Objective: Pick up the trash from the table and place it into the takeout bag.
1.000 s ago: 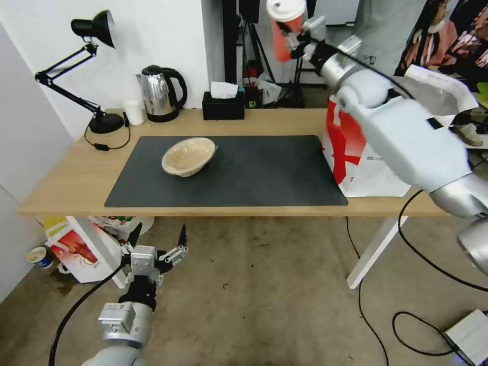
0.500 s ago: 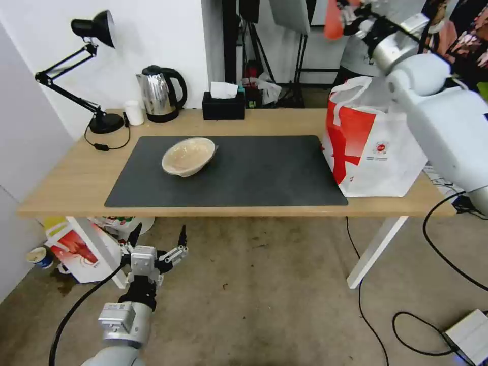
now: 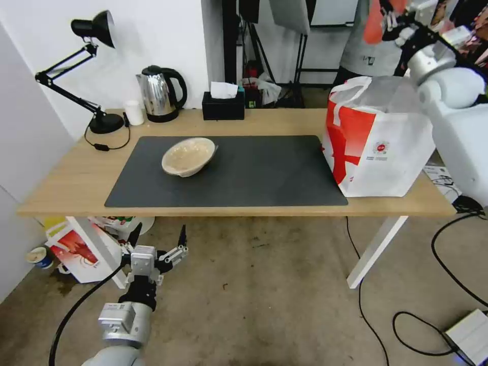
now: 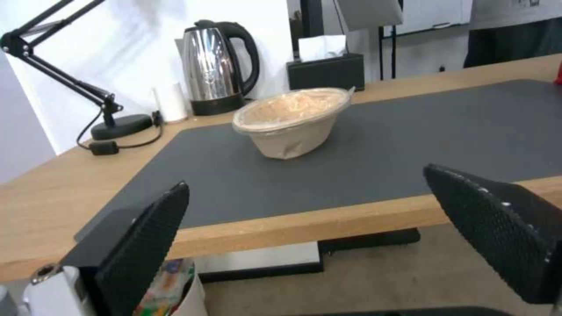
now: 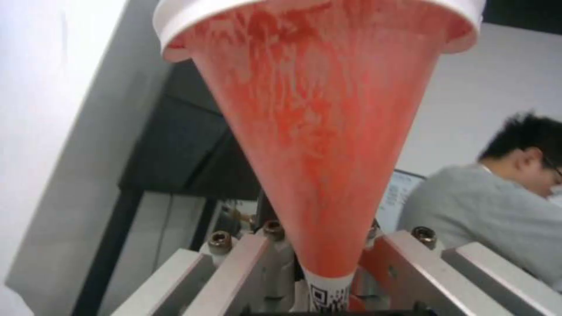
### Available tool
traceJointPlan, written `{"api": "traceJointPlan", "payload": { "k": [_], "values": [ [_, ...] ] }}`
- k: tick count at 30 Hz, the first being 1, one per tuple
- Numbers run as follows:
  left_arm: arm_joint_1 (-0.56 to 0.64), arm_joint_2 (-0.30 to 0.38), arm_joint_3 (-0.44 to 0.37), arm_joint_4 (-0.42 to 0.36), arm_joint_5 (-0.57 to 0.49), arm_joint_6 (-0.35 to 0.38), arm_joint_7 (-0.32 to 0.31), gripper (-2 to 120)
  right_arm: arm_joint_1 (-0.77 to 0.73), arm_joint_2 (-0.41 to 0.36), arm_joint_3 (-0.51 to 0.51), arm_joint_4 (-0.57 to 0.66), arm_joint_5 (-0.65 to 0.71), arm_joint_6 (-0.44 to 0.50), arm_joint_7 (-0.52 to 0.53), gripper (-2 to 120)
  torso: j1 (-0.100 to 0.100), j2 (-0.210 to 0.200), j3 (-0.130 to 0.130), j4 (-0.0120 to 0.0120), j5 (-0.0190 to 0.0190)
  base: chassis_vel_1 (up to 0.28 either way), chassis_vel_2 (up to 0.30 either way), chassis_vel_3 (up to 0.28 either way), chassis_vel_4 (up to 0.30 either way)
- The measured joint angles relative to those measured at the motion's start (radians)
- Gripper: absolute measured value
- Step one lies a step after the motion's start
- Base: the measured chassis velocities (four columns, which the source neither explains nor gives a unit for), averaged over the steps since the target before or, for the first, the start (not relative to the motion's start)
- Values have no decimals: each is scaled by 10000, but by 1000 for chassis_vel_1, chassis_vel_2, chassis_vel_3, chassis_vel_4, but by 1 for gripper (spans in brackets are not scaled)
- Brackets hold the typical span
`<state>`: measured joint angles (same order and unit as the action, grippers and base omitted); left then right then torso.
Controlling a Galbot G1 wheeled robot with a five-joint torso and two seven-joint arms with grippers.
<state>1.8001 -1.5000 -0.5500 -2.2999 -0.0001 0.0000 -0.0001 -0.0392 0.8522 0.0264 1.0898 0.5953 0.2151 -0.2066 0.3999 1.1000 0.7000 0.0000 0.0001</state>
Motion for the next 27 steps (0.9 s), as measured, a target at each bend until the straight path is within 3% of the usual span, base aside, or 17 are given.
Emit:
{"api": "traceJointPlan", "payload": {
  "k": [13, 27],
  "values": [
    [0, 0, 0, 0, 0, 0, 0, 100, -1027, -165, 881, -437, -331, 318, -20, 3, 0, 0, 0, -1, 0, 0, 0, 0, 0],
    [0, 0, 0, 0, 0, 0, 0, 100, -1018, 382, 977, -1401, -902, 688, -11, 3, 0, 0, 0, -1, -2, 0, 0, 0, 0]
  ]
}}
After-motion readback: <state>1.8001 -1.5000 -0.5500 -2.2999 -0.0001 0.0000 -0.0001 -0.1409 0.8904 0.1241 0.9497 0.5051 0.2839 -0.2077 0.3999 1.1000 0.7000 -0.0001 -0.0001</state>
